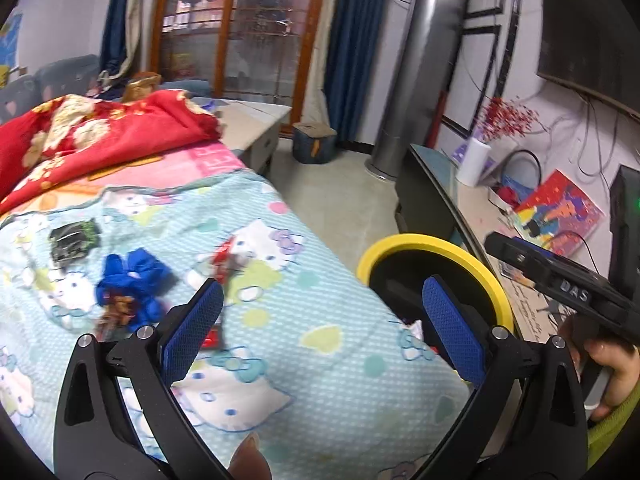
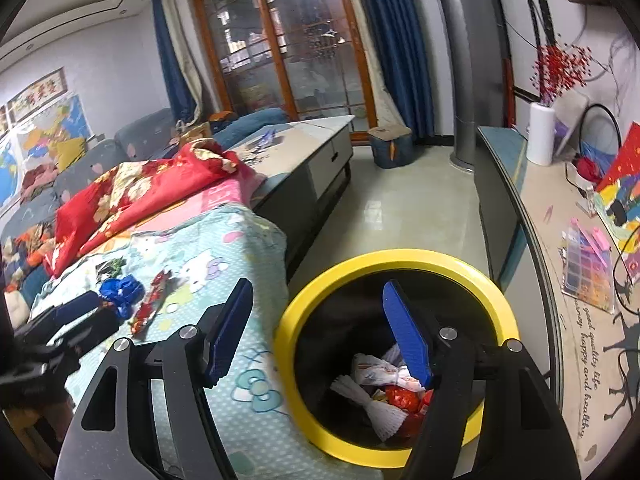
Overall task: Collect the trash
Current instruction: 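Move both open tools back over the remaining trash on the bed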
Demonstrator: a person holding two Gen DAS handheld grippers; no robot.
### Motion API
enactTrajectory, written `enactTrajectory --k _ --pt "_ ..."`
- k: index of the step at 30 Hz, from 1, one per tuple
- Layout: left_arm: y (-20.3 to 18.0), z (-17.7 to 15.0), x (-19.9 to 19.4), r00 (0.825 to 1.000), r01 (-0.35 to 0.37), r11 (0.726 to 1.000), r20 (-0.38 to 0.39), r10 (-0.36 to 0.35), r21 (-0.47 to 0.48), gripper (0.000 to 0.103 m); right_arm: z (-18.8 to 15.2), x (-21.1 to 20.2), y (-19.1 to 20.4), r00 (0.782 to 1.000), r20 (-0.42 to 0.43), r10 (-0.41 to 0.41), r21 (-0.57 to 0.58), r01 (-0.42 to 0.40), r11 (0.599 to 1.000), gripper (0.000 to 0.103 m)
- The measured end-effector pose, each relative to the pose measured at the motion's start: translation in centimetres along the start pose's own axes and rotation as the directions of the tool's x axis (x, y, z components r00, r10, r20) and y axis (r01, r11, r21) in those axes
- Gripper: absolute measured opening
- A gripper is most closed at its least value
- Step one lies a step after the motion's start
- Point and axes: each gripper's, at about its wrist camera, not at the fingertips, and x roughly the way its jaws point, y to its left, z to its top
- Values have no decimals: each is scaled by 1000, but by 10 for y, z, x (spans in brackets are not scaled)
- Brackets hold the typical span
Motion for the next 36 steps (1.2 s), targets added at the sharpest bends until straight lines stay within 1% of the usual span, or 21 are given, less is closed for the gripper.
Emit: enactTrajectory --k 9,15,24,29,36 --pt "43 2 -20 996 -76 994 41 80 -84 92 0 0 37 998 -10 57 -65 -58 996 66" --pt "66 4 -31 992 -107 986 59 115 -130 92 -4 4 65 994 -31 109 -107 -112 988 67" --pt "100 5 -43 984 -144 968 72 162 -208 92 -8 8 105 980 -69 187 -158 -195 968 67" --pt "123 5 -51 977 -178 952 75 202 -251 92 -11 13 127 969 -100 225 -182 -240 954 68" --pt "157 -1 -58 966 -228 928 48 253 -294 92 -16 31 156 957 -148 248 -226 -276 934 68"
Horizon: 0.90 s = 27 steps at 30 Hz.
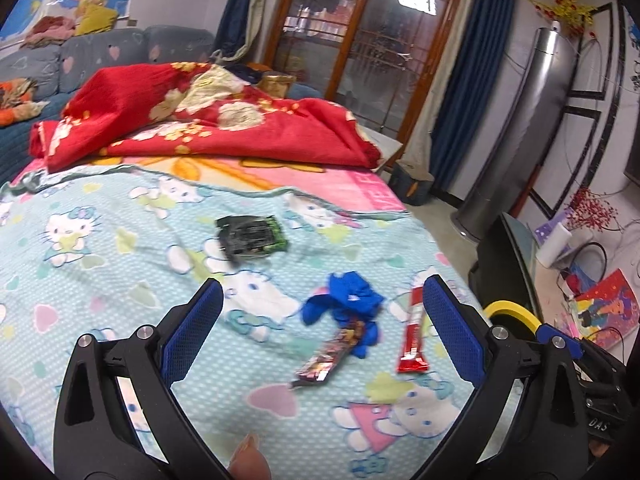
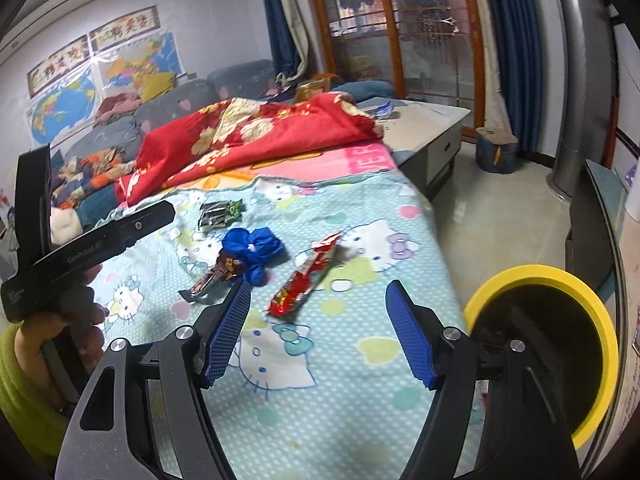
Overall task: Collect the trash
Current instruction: 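Move both open tools back over the remaining trash on the bed, then grasp the brown chocolate bar wrapper with the left tool while the right tool grasps the red snack wrapper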
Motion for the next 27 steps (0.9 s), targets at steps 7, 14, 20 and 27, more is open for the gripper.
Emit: enactTrajectory --k 7,14,20,27 --pt "21 -7 11 997 -7 1000 -73 8 25 85 7 41 14 998 -63 -1 -13 1 1000 68" --pt "16 -28 36 978 94 993 -194 -80 66 67 9 86 5 988 -151 10 28 -6 1000 59" --pt "6 -45 55 958 106 989 -278 -73 107 57 7 117 -2 976 -218 25 80 -7 997 56" --pt "7 -50 62 953 79 988 -301 -36 130 42 0 123 6 978 -208 -24 12 27 1000 32"
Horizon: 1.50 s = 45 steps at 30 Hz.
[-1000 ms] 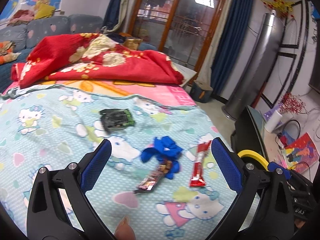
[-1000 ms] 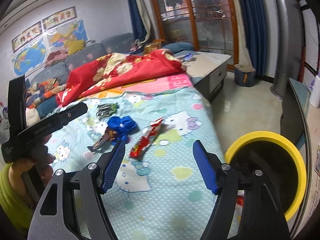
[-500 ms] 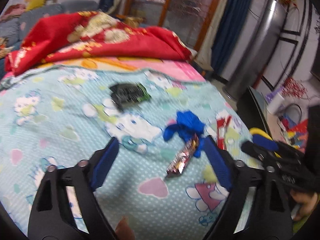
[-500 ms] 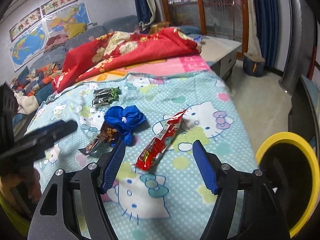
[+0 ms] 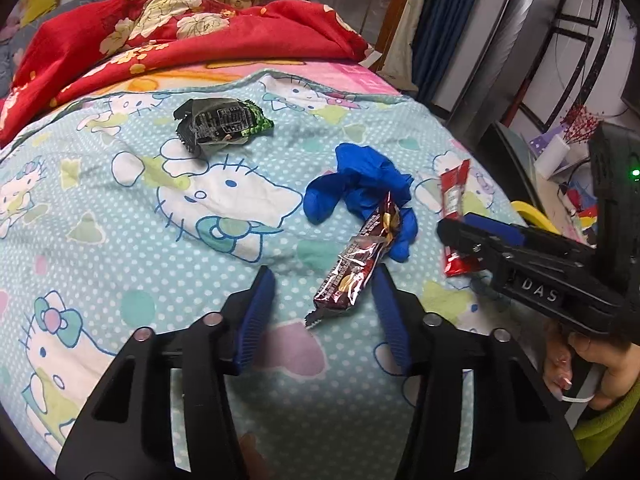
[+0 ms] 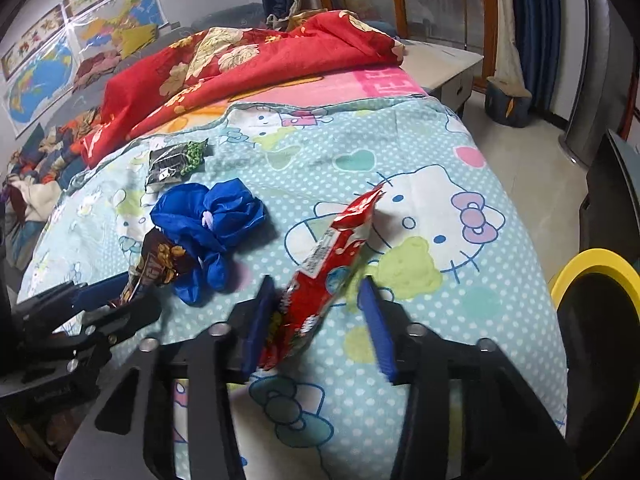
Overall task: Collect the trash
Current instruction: 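Grasp the brown chocolate bar wrapper with the left tool while the right tool grasps the red snack wrapper, then carry the chocolate wrapper and red snack wrapper in both tools over the yellow bin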
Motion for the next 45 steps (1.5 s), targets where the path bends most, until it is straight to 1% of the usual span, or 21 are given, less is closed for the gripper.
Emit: enactTrajectory --k 2,4,7,8,10,12,13,16,21,27,33,45 --pt "-1 1 0 1000 -6 1000 -1 6 8 40 -1 -1 -1 1000 3 0 -3 0 1000 30" --pt "-1 0 0 1000 -11 1000 -2 11 11 31 -3 -2 -2 1000 7 1 -4 -1 1000 26" --pt "2 1 0 1000 -5 1000 -3 5 0 26 -7 -6 -4 1000 14 10 1 -10 1000 23" --pt "3 1 0 1000 -4 1000 -4 4 -5 24 -8 -7 -4 1000 15 13 2 -13 1000 23" --pt "5 1 -1 1000 -5 1000 -4 5 -16 18 -10 -10 -5 1000 19 23 12 -23 1000 22" --pt "8 1 -1 1000 -2 1000 -3 2 -31 14 -13 -14 -6 999 23 30 17 -31 999 21" --pt "9 1 -2 1000 5 999 -1 -5 -42 13 -14 -15 -6 999 25 33 19 -33 999 21" --pt "11 3 -6 1000 10 998 11 -9 -58 12 -19 -21 -6 999 36 32 20 -32 999 20" --pt "10 6 -13 999 31 998 25 -29 -56 11 -25 -30 -6 998 47 38 16 -39 999 19" --pt "10 18 -37 993 74 996 96 -69 -45 11 -28 -42 -8 997 66 48 29 -50 998 19" --pt "1 26 -55 985 109 993 139 -102 -38 11 -29 -57 -11 994 92 52 41 -56 998 18" --pt "-35 26 -67 973 173 985 151 -174 22 11 -27 -88 -25 988 152 40 68 -50 996 18"
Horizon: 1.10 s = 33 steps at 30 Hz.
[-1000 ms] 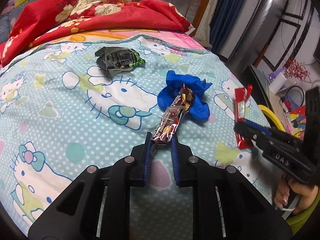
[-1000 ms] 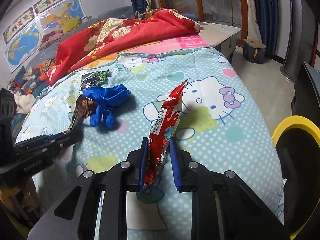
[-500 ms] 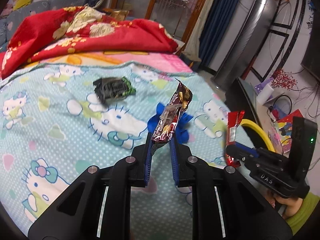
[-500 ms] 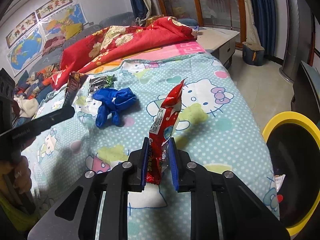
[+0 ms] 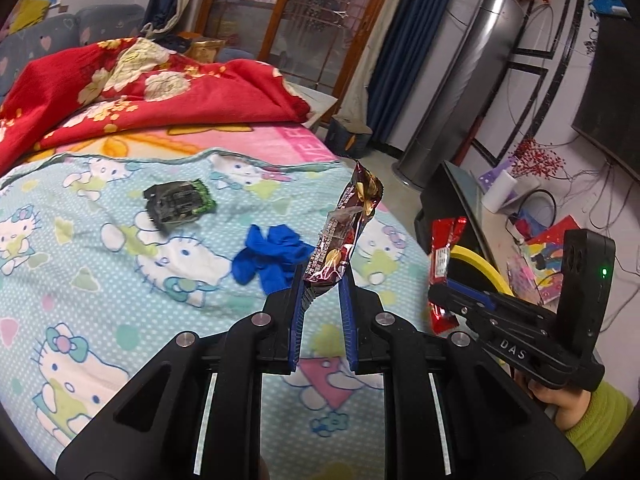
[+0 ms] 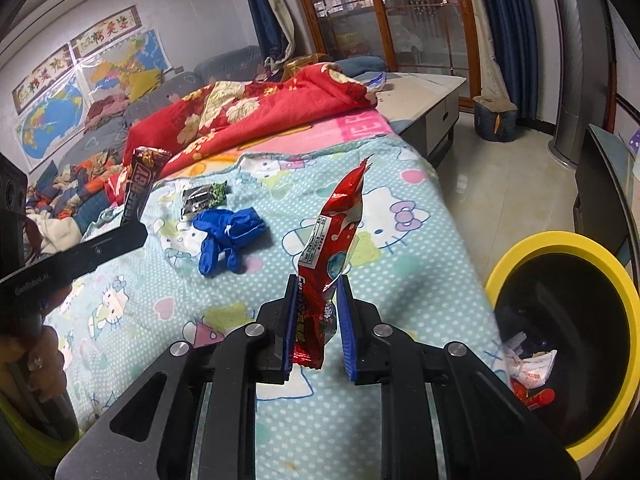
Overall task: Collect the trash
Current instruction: 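Carry the chocolate wrapper and red snack wrapper in both tools over the yellow bin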
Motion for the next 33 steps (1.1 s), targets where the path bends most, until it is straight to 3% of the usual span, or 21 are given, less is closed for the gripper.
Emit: enactTrajectory --k 20,33 --pt "-69 -20 12 995 100 987 -42 -96 127 11 -3 -52 -53 993 73 -90 65 85 994 18" --pt "-119 -29 25 986 158 963 -81 -143 219 11 -11 -81 -98 976 112 -188 140 172 975 18"
